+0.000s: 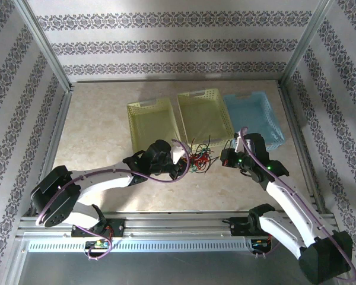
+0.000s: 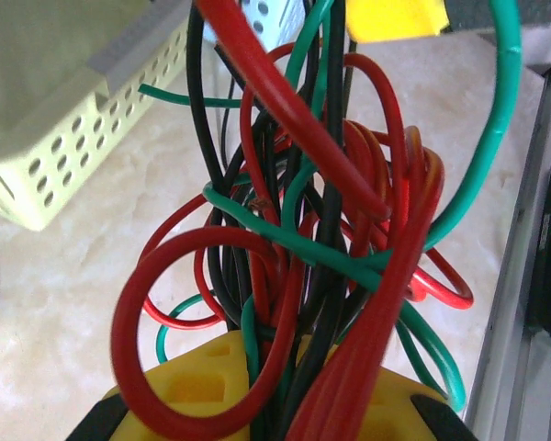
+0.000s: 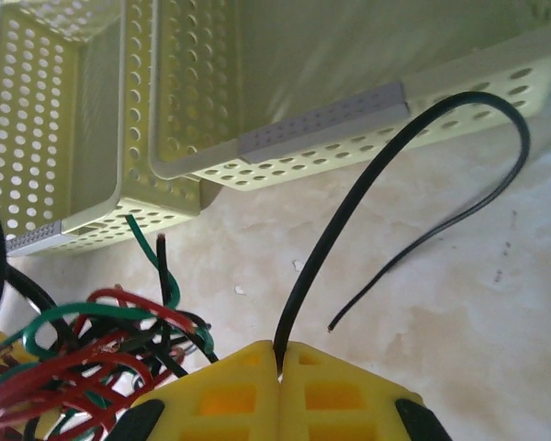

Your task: Untangle the cables

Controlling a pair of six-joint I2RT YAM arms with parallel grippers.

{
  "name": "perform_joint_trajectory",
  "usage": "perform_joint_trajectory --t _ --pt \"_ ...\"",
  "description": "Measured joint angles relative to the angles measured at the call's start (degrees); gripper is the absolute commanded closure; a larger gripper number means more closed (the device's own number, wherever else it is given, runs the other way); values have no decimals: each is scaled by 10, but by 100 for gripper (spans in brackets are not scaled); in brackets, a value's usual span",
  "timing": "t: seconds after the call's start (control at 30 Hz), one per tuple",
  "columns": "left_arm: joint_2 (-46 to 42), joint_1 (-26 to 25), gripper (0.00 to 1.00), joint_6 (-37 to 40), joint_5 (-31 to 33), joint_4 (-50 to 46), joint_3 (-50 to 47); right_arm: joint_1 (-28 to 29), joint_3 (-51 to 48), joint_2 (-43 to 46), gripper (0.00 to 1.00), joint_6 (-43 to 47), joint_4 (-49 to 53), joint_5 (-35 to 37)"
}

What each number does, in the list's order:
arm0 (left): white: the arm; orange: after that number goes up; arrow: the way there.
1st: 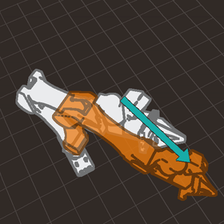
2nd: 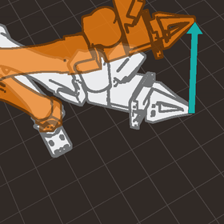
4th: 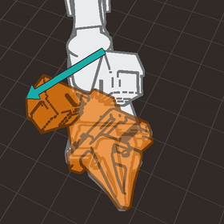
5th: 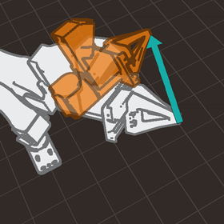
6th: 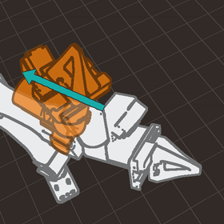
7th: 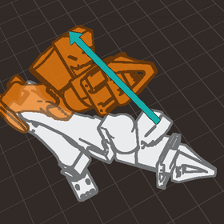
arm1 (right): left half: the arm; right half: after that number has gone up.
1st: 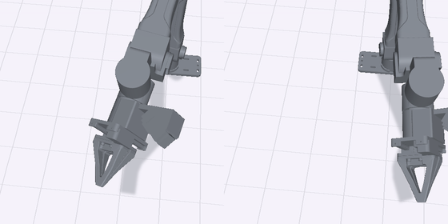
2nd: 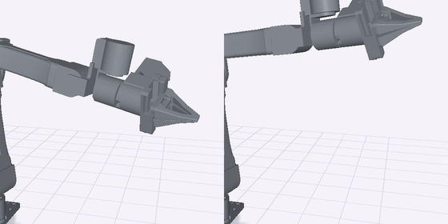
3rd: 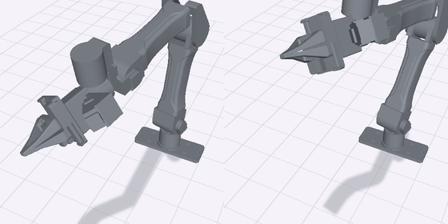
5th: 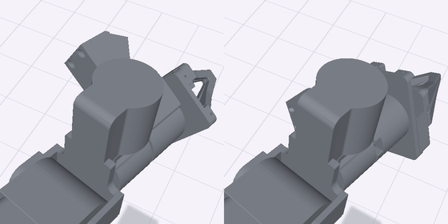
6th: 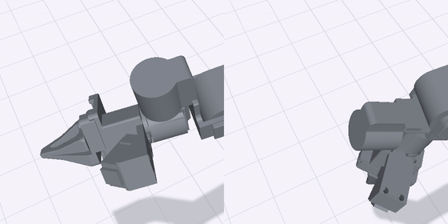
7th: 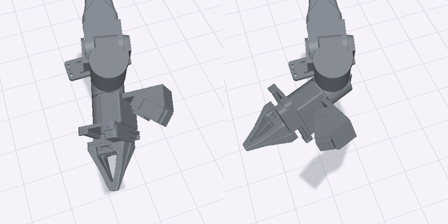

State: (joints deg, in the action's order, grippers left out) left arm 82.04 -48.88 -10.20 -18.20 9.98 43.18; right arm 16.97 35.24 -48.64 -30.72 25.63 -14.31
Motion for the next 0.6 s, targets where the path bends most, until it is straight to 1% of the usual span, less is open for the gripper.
perform_joint_trajectory --t 0.13,0.23,0.37,0.6 --pt "4 1 81 -7 -3 10 -1 -4 0 22 100 -13 32 41" --pt "5 5 74 -7 -5 -11 -9 -21 0 33 100 -24 55 118" --pt "16 10 73 -8 -4 -53 -25 -33 0 40 100 -40 84 199" --pt "18 10 74 -8 -5 -64 -31 -33 18 54 100 -42 122 271"
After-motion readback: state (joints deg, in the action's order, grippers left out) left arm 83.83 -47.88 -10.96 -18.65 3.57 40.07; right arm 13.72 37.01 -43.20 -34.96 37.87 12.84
